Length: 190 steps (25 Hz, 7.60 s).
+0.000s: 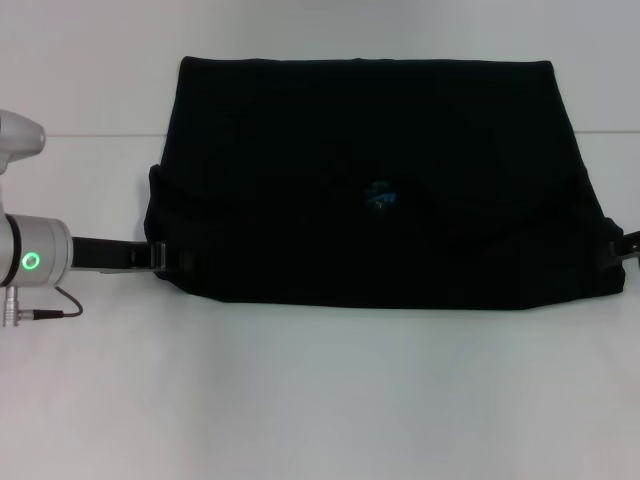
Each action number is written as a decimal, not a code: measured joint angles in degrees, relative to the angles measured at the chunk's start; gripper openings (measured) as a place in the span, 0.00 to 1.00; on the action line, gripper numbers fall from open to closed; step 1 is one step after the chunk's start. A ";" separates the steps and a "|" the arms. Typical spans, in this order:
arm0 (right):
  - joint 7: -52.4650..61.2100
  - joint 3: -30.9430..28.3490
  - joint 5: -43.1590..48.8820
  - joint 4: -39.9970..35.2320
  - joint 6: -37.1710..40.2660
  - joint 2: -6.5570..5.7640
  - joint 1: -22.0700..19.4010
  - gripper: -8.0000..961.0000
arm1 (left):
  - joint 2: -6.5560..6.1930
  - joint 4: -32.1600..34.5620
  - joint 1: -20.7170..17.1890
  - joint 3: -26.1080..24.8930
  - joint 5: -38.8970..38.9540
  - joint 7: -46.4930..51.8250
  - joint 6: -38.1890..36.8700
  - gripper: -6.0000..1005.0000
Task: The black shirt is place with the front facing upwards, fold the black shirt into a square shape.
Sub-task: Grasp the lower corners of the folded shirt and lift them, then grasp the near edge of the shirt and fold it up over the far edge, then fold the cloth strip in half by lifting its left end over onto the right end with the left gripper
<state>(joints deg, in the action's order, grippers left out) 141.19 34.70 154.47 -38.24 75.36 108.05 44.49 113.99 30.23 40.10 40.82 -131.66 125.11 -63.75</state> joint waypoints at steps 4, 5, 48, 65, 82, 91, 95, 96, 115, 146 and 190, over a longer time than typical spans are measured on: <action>-1.56 0.21 0.07 1.61 -1.99 1.11 0.79 0.75 | -0.03 -0.04 -0.07 -0.02 0.00 0.15 -0.16 0.06; -1.88 0.42 0.16 1.81 -2.37 1.38 1.00 0.75 | -0.04 -0.04 -0.12 -0.03 0.00 0.16 -0.22 0.06; -7.49 6.46 0.51 -2.32 7.03 1.24 0.50 0.10 | -3.10 -0.79 0.46 -0.26 -0.41 2.38 -14.24 0.07; -14.88 4.50 6.20 -2.10 25.44 2.37 -2.62 0.11 | -5.19 -0.54 -3.14 0.89 -7.92 4.42 -42.96 0.08; -7.24 -5.54 -14.42 0.48 2.02 -1.48 0.05 0.11 | -4.84 -0.85 1.56 -23.48 -5.25 9.27 -14.59 0.08; -8.33 -4.79 -17.19 3.59 -14.78 1.36 1.86 0.11 | -2.31 -2.48 1.91 -23.57 0.04 6.73 -1.02 0.09; -8.68 -4.75 -17.44 3.60 -19.05 2.56 2.72 0.11 | -1.17 -2.54 3.70 -23.46 0.11 5.15 4.27 0.09; -8.90 -4.70 -17.75 3.59 -20.38 2.98 2.89 0.11 | -0.82 -2.54 4.20 -23.41 0.14 4.76 6.06 0.09; -37.33 -2.54 -33.23 12.49 -48.11 11.63 5.25 0.11 | 7.87 -2.99 9.26 -23.20 0.18 -4.72 30.11 0.09; -72.90 -0.39 -47.31 10.50 2.10 9.78 -10.64 0.85 | -0.17 -4.62 -9.84 -21.93 13.54 3.59 -17.47 0.72; -91.01 5.46 -47.51 16.18 1.04 11.91 -13.00 0.96 | -0.19 -8.20 -10.48 -14.21 10.01 17.40 -3.81 0.91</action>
<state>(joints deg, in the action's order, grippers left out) 50.18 40.16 106.96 -22.06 76.40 119.97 31.49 113.79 22.03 29.62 26.61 -121.65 142.51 -67.55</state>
